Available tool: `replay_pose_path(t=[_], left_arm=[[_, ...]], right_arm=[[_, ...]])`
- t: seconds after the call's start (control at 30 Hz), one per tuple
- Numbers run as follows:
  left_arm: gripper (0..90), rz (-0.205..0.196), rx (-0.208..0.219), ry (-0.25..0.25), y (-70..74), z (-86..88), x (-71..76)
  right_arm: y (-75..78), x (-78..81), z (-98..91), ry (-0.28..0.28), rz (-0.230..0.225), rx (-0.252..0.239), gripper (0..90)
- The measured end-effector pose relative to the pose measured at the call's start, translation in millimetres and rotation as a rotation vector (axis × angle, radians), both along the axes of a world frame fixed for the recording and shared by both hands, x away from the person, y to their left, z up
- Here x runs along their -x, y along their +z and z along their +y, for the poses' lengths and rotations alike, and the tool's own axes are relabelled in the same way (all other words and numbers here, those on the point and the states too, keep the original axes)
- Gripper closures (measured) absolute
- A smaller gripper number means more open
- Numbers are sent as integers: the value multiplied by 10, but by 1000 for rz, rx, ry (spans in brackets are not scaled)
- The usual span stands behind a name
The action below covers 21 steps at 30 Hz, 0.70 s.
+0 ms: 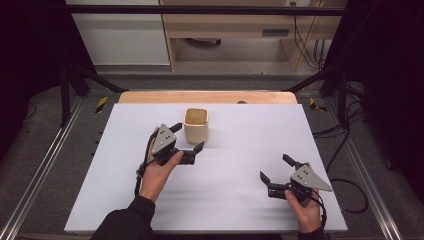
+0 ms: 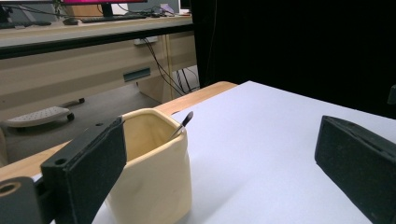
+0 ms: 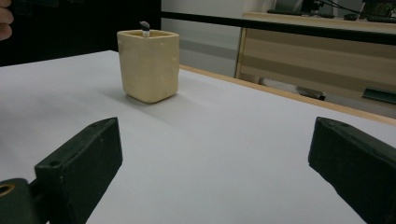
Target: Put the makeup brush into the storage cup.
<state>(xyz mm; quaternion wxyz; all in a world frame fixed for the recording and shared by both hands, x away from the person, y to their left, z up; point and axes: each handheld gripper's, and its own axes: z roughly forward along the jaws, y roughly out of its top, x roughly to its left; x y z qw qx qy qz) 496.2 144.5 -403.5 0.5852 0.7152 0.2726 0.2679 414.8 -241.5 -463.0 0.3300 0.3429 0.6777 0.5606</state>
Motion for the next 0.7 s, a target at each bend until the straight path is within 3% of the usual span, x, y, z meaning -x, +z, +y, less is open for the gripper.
replay_pose_path(t=[0.7], left_arm=[[20,-7,11,-5,-87,236,106]], right_arm=[[-11,0,18,13,-3,11,33]])
